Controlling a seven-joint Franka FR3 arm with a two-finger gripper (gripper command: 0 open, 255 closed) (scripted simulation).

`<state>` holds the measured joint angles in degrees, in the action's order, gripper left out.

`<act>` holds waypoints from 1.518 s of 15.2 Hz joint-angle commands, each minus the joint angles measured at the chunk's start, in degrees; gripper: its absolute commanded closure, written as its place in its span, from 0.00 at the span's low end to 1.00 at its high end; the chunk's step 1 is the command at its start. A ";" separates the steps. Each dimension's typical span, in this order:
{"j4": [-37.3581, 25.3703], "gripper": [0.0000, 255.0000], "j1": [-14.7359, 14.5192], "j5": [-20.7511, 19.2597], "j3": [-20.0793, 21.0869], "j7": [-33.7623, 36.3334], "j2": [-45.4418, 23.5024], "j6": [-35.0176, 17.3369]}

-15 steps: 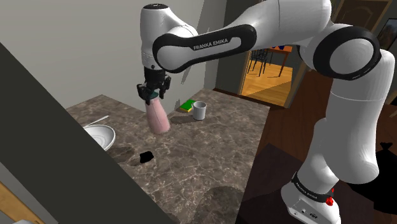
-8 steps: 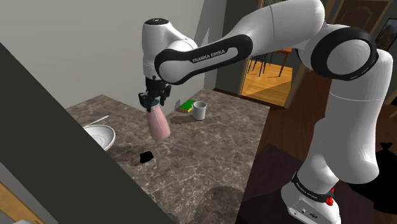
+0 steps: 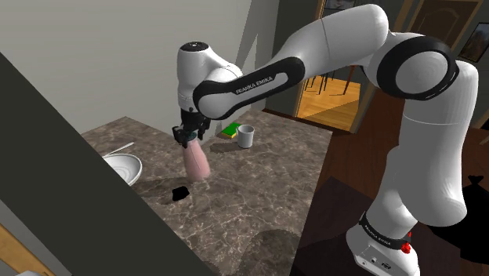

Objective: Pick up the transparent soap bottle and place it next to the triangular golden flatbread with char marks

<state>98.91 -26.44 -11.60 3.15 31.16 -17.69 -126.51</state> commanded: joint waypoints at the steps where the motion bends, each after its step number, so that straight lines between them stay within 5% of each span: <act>1: 0.86 1.00 -0.02 -0.22 -0.06 0.32 -0.50 -1.41; 12: 2.23 1.00 -0.06 -0.61 -0.20 0.84 -1.53 -3.77; 13: 2.23 0.00 -0.06 -0.61 -0.20 0.84 -1.53 -3.77; 18: 2.23 0.00 -0.06 -0.61 -0.20 0.84 -1.53 -3.77; 23: 0.67 0.00 -0.42 0.16 0.29 0.36 2.44 1.79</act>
<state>99.77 -26.87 -11.54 3.42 31.64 -15.64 -125.37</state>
